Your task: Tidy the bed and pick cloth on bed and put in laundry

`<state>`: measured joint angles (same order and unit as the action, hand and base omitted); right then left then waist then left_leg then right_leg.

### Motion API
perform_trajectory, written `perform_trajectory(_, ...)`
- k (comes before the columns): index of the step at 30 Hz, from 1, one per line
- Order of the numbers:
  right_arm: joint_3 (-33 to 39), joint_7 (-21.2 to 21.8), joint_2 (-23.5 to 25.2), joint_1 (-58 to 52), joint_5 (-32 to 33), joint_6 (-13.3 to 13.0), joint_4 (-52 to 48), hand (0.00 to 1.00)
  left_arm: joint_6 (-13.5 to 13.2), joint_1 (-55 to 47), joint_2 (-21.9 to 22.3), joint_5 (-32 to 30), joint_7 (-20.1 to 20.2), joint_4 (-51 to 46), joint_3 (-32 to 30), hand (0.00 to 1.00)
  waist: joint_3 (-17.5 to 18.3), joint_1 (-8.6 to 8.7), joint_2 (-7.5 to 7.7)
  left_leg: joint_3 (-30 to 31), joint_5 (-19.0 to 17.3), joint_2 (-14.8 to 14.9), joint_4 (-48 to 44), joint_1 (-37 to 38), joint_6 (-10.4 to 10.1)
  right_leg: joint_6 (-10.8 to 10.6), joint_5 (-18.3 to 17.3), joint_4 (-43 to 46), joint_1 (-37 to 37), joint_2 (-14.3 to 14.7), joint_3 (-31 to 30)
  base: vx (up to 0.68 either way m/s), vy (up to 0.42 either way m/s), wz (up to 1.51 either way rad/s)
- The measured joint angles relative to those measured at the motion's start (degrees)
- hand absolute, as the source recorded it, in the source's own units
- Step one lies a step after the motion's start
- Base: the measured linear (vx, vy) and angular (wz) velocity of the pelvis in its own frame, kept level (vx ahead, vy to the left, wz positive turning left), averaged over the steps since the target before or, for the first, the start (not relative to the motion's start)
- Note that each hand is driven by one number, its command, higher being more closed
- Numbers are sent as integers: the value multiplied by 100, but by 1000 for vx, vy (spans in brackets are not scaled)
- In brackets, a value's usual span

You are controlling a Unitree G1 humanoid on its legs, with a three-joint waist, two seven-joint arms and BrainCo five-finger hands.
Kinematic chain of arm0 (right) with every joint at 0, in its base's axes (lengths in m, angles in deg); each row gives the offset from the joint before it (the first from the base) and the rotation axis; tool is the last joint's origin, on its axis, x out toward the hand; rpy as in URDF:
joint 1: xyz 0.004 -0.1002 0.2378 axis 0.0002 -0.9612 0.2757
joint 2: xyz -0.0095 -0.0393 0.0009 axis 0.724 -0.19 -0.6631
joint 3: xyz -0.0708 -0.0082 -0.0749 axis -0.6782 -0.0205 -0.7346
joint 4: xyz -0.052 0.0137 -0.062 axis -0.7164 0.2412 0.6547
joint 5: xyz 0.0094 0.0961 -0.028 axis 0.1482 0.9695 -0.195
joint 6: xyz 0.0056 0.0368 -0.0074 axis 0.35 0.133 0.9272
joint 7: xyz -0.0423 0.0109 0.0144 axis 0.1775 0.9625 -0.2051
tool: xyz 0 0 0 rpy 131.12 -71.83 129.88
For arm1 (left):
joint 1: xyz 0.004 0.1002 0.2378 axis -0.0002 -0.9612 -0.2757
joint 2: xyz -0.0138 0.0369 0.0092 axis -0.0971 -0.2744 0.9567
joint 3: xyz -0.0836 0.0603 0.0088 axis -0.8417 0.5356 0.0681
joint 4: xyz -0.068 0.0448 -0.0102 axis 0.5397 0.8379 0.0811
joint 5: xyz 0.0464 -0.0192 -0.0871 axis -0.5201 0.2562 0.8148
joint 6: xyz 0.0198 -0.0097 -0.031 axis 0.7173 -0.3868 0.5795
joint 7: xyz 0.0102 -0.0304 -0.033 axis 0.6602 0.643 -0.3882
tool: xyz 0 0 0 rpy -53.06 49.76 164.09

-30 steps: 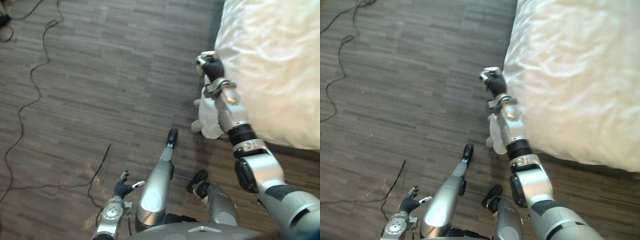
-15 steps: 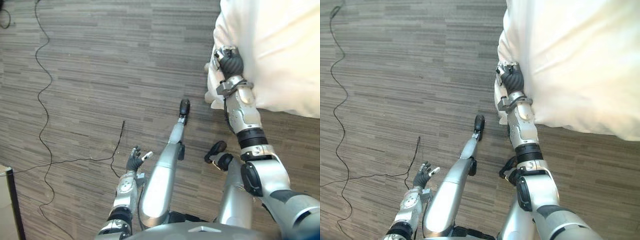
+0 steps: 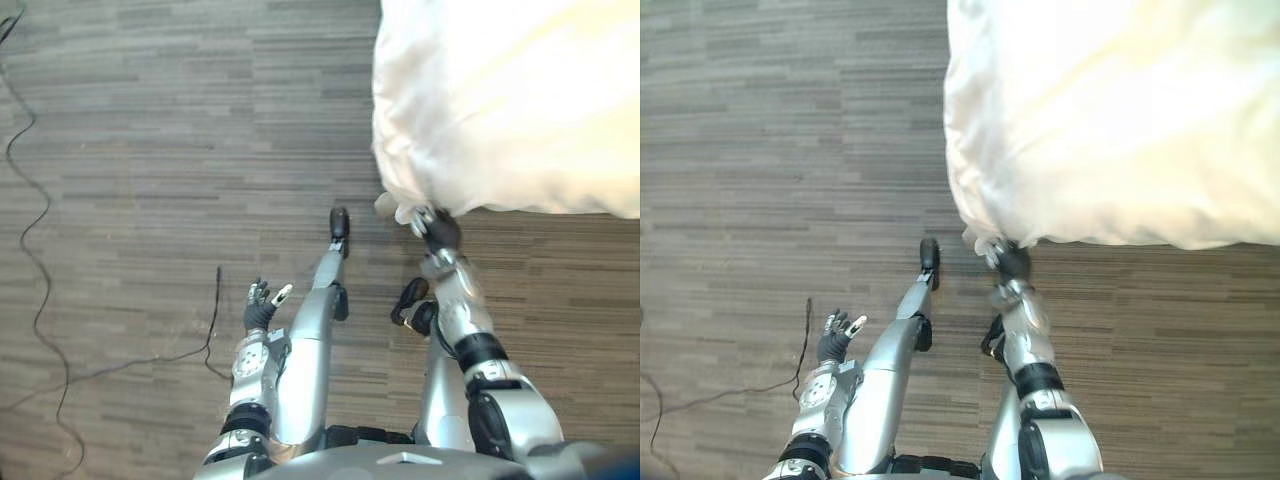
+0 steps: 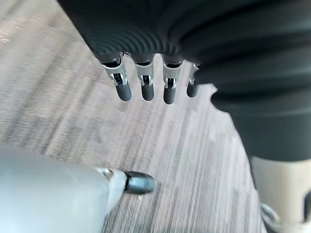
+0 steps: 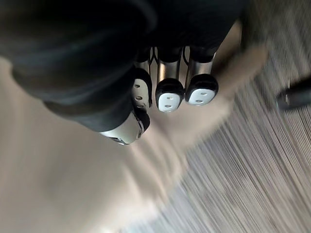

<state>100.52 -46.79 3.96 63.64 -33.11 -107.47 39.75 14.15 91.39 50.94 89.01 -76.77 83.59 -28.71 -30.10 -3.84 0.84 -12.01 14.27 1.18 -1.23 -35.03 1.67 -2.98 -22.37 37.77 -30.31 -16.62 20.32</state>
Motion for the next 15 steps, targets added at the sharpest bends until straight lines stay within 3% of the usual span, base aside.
perform_trajectory(2, 304, -35, -208, -413, 241, -195, -49, 100, 12, -138, -115, -78, -77, -2, 36, 0, 17, 107, 132, -190, -152, 37, -10, 437, 2, -68, 95, -279, 442, 65, -117, 65, -5, -49)
perform_trajectory(4, 588, -90, -257, -696, 411, -296, -260, 100, 31, -262, -188, -232, -126, 0, 118, 0, 28, 157, 169, -285, -292, 88, -49, 798, 6, -91, 171, -549, 889, 136, -144, 98, -21, -39)
perform_trajectory(9, 1349, -322, -181, -1513, 513, -357, -938, 100, 33, -764, -496, -403, -107, 23, 326, 0, 353, 189, 354, -536, -671, 181, -82, 1734, -37, -225, 413, -1402, 2118, 307, -145, 159, -29, -28)
perform_trajectory(11, 1947, -857, -227, -1836, 227, -460, -1145, 100, -23, -1133, -629, -549, -93, 178, 324, 0, 841, 184, 455, -656, -760, 163, 93, 2160, -93, -333, 634, -1890, 2606, 365, -139, 242, -12, -31)
perform_trajectory(15, 2609, -1666, -536, -2241, -596, -559, -1506, 100, -16, -1656, -813, -989, -33, 360, 340, 0, 1449, 201, 440, -654, -757, 62, 477, 2946, -86, -431, 877, -2053, 3250, 371, -122, 219, 2, -10)
